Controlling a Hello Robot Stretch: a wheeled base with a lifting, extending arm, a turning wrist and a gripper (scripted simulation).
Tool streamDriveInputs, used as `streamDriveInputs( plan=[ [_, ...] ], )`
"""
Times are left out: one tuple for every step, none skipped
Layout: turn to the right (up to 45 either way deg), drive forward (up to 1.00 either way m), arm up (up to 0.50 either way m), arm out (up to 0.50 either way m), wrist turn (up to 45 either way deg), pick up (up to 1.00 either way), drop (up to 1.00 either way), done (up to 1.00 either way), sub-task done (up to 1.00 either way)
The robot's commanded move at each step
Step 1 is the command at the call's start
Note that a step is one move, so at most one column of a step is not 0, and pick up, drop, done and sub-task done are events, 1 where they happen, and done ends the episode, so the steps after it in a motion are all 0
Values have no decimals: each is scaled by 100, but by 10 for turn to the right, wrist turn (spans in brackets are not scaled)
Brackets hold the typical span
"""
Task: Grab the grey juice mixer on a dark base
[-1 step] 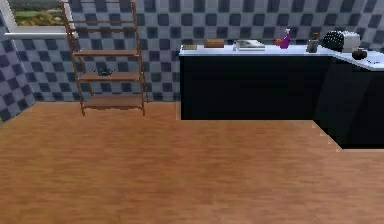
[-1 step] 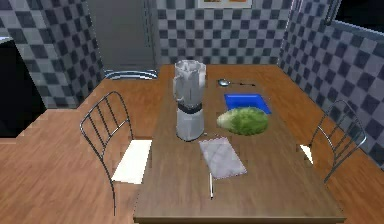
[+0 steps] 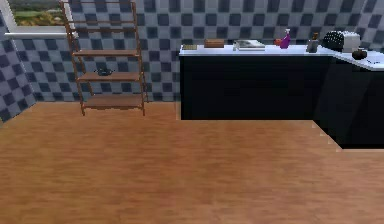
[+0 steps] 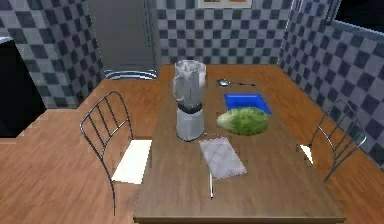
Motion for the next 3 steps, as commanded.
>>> streamDriveInputs(
  plan=[
    [0,0,38,0,0,0,0,0,0],
    [0,0,0,48,0,0,0,0,0],
    [0,0,0,0,450,0,0,0,0]
  ],
)
